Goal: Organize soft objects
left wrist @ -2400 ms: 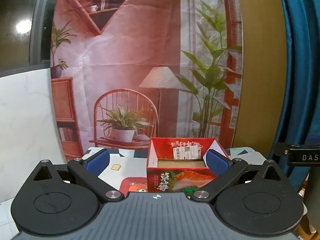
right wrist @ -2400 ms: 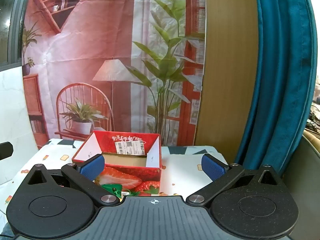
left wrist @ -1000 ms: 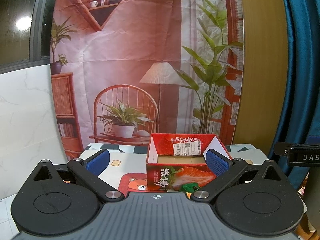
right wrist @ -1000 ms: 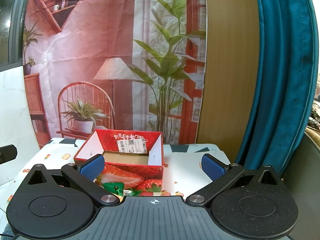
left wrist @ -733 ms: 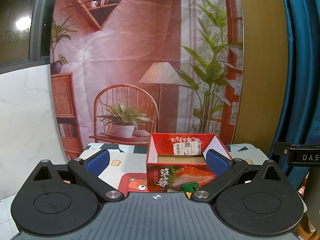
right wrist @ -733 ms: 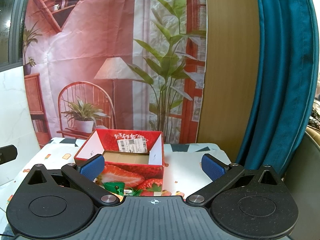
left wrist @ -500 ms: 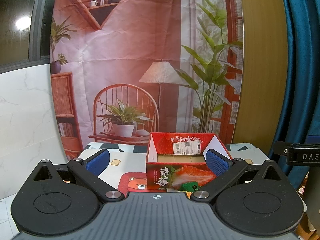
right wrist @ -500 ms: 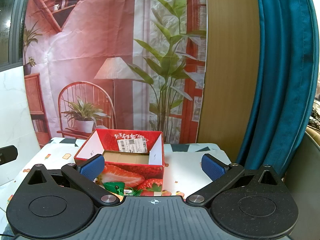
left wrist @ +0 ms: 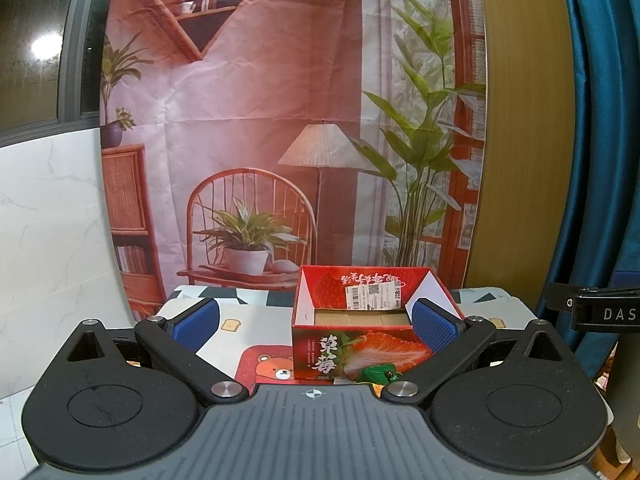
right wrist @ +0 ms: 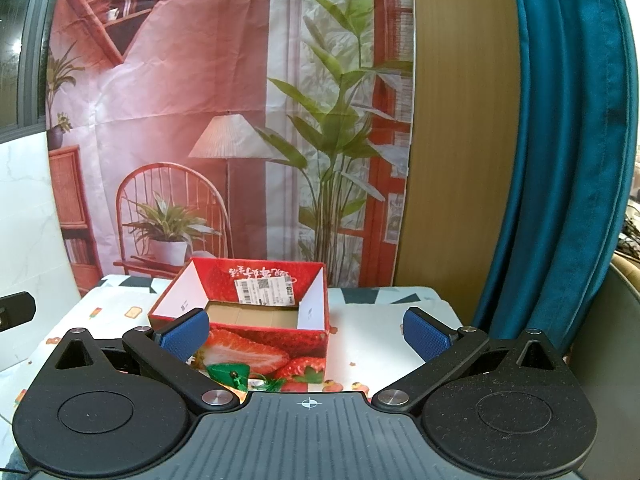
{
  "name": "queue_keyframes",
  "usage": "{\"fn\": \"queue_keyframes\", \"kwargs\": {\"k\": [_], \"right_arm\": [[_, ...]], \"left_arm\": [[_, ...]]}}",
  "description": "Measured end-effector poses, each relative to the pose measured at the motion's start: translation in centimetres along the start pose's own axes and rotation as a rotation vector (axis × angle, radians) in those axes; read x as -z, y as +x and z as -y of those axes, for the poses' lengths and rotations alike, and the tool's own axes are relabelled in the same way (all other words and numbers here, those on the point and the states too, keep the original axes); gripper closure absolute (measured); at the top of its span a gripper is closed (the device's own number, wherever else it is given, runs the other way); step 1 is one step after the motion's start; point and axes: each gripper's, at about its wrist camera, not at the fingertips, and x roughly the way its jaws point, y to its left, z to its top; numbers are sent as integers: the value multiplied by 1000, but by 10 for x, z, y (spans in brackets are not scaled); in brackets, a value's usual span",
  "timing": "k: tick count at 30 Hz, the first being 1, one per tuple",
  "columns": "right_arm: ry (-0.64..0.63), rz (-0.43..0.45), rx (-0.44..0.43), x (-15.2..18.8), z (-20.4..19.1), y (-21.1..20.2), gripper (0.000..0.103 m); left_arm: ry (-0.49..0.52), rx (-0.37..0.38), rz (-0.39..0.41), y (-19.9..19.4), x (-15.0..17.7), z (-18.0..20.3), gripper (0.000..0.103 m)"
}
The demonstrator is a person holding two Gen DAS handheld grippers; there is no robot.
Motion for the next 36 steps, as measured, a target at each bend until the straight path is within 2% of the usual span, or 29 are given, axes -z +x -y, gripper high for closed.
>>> {"fn": "queue_keyframes", "kwargs": {"k": [23,29,33,36], "right_arm": [[3,-9,-9,2,-2,2,0],[63,-21,-123,18,3,17,0],[25,-1,-174,43,1,34,0],[24,-41,-205,62,-2,49,0]], "left_arm": [[6,12,-12,4,6,0,0],[-20,54,-93,29,24,-9,0],[-86,75,-138,51,41,-23,0],[-96,71,-189,69,55,-27,0]]}}
